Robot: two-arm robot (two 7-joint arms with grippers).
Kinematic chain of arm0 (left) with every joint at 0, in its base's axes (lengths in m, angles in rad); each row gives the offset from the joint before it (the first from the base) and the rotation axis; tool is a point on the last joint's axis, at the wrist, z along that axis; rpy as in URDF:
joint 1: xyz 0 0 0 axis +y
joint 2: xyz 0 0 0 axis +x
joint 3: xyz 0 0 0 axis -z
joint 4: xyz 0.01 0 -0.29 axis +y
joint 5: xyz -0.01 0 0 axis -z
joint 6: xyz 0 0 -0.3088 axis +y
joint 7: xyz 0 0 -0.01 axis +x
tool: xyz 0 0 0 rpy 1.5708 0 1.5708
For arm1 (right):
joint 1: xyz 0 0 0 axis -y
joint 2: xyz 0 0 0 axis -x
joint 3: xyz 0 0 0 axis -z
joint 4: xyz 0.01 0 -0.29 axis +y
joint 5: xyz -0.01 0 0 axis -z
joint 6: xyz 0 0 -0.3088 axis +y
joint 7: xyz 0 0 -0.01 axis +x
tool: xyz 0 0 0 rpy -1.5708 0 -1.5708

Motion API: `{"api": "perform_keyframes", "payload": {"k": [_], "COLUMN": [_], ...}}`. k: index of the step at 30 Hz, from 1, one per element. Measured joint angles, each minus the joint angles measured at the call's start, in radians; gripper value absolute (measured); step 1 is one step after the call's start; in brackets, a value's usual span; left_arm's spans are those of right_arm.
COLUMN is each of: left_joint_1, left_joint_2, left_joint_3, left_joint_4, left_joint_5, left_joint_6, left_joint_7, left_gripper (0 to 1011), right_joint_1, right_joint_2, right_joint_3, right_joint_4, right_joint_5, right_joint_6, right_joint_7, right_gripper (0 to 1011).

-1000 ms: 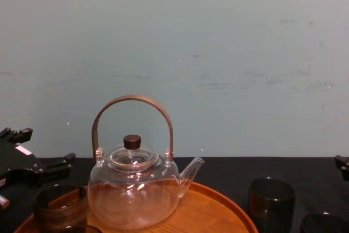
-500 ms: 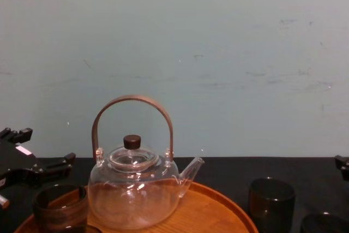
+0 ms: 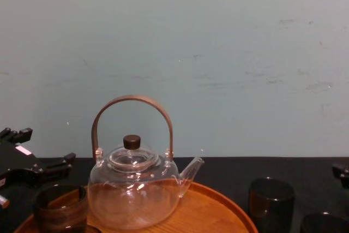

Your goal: Pick up the glass from the table and place it on the tray.

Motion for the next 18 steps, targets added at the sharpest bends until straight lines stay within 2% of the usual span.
{"api": "perform_keyframes", "payload": {"k": [12,18], "left_joint_1": [0.0,0.0], "left_joint_2": [0.0,0.0], "left_joint_3": [0.0,0.0], "left_joint_4": [0.0,0.0], "left_joint_5": [0.0,0.0], "left_joint_6": [0.0,0.0], "left_joint_7": [0.0,0.0], "left_gripper": [1001,1001], "right_joint_1": [-0.137,-0.183], "right_joint_2": [0.077,0.085], "right_joint_3": [0.061,0.069], "right_joint_4": [-0.221,-0.28], "right_joint_5": [0.01,0.012], "right_joint_6": [0.076,0.089], "right_joint_7": [0.004,0.017], "right_gripper": [1002,1002]}}
